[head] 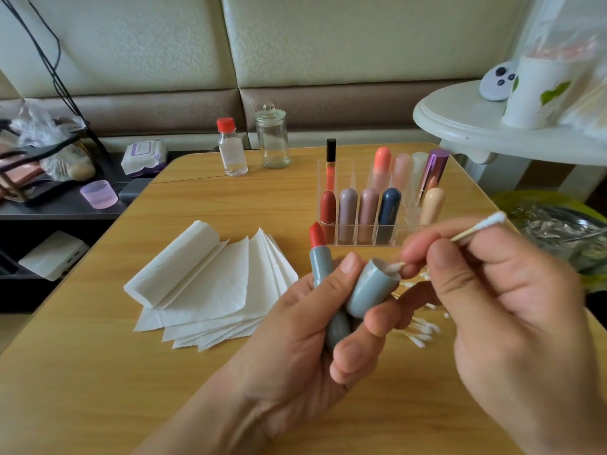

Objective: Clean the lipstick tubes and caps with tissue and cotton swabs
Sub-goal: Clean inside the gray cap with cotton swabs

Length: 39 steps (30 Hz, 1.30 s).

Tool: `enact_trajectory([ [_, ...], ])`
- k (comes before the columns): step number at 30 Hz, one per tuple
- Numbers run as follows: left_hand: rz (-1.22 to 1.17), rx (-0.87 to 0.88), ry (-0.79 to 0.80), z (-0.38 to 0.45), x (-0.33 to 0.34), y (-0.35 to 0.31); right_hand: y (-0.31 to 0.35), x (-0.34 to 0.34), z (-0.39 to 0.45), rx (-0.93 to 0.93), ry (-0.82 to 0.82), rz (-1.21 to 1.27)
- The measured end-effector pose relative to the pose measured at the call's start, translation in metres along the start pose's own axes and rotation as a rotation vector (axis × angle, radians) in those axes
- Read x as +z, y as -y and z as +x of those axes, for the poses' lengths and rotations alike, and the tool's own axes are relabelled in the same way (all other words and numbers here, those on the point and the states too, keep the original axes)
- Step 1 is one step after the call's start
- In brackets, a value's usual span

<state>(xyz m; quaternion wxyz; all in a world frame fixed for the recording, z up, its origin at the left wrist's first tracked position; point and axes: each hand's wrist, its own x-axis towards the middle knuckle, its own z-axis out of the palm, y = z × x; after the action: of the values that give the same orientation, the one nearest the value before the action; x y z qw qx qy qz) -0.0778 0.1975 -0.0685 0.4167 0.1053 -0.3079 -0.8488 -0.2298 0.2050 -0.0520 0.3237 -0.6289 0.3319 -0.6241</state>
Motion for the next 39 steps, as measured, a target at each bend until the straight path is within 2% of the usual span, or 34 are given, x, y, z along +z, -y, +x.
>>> enact_trajectory([
  [6, 0.195, 0.167, -0.104, 0.001, -0.003, 0.002, -0.003, -0.003, -0.002, 0.037, 0.032, 0.071],
  [10, 0.248, 0.198, -0.107, 0.001, -0.005, 0.001, -0.003, -0.005, 0.000, 0.068, 0.062, 0.116],
  [16, 0.230, 0.238, -0.212, -0.001, -0.004, -0.006, -0.008, -0.006, 0.003, 0.017, -0.002, 0.013],
  [21, 0.332, 0.274, -0.289, -0.001, -0.001, -0.007, -0.008, -0.004, 0.001, 0.030, -0.004, -0.004],
  [29, 0.393, 0.343, -0.258, -0.001, 0.001, -0.006, -0.002, -0.002, 0.000, 0.060, 0.058, 0.139],
  [35, 0.484, 0.383, -0.279, 0.000, -0.005, -0.008, -0.005, -0.003, 0.000, 0.004, -0.021, -0.041],
  [39, 0.503, 0.403, -0.297, 0.000, -0.004, -0.008, -0.003, 0.001, -0.005, -0.025, -0.026, -0.027],
])
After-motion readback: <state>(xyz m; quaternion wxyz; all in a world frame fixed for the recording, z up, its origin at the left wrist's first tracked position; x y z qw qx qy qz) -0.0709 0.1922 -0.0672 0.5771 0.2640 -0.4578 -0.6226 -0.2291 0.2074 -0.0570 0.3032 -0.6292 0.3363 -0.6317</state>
